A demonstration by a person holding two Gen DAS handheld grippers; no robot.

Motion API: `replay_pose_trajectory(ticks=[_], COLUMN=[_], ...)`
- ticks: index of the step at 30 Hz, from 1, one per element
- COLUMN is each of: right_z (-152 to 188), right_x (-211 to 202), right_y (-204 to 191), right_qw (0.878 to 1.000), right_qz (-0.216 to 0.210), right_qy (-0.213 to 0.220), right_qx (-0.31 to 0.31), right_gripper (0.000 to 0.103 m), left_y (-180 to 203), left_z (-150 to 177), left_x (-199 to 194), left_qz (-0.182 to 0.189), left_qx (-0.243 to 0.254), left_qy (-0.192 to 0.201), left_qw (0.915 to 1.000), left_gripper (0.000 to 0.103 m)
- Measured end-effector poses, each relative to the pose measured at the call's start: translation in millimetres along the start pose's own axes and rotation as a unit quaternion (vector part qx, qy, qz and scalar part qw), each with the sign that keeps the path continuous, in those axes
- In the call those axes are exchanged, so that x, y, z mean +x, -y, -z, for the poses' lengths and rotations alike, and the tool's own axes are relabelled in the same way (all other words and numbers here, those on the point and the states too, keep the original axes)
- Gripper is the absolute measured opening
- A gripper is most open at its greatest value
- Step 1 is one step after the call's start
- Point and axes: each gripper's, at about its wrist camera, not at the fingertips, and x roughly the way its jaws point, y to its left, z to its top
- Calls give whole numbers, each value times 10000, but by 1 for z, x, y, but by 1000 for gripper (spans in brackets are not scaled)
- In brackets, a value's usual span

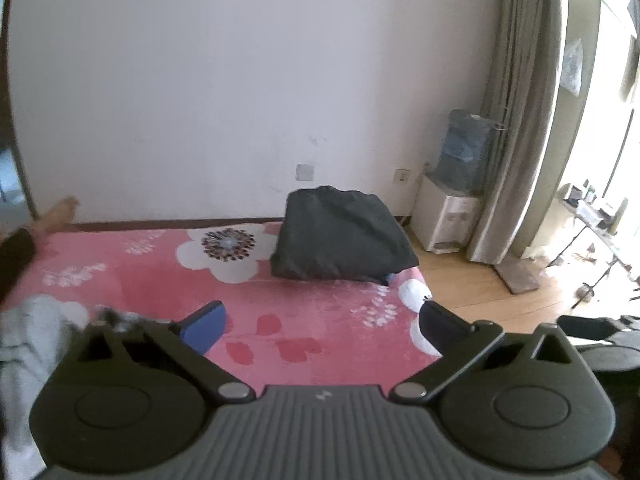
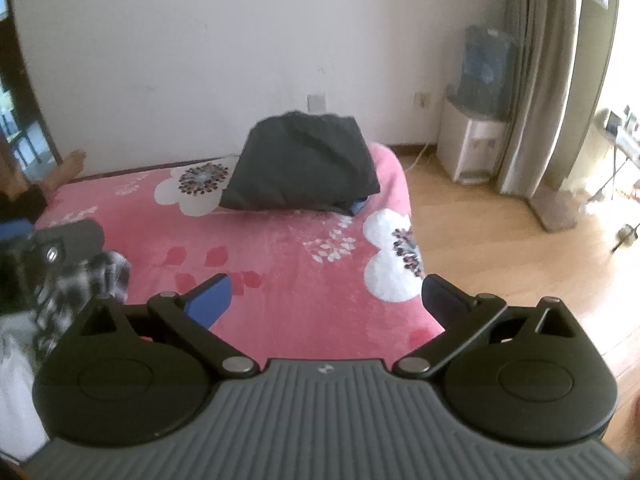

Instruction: Fold clothes

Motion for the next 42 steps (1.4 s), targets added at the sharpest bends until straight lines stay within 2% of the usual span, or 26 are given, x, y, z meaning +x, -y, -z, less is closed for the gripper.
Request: replay_pose_trajectory(ticks=[5, 8, 10, 15, 19, 25, 28, 34, 42], right_z=[10, 15, 18, 30, 35, 35, 36, 33, 29], right_x=[-45, -57, -64, -75, -81, -91, -91, -79, -64], right_y=[14, 21, 26, 40, 44, 50, 53, 56, 48], right_qw=[9999, 9996, 9991, 9989, 9982, 9956, 9935, 9947, 9958], right_qz=[-34, 180, 313, 208, 504, 777, 939, 921, 782], right_qy=[161, 217, 265, 234, 200, 377, 460, 136, -262], right_qx=[-12, 37, 117, 353, 252, 369, 457, 444, 393], right_gripper=[102, 102, 102, 102, 102, 102, 102, 102, 102], left_y=[16, 22, 25, 32, 36, 42, 48, 50, 46], left_z=[0, -1, -1, 5, 11, 8, 4, -2, 2], left_x=[-31, -40, -42, -49, -47, -53, -57, -56, -45], left_qz=[-466, -644, -681, -698, -885, -783, -857, -996, -1231], left_qx=[185, 193, 124, 85, 65, 61, 131, -95, 36], left_qy=[-8, -125, -248, -364, -457, -483, -386, -477, -497], left_qw=[9987, 9977, 9973, 9969, 9950, 9957, 9955, 9938, 9911], left_gripper=[103, 103, 103, 103, 103, 103, 103, 103, 103])
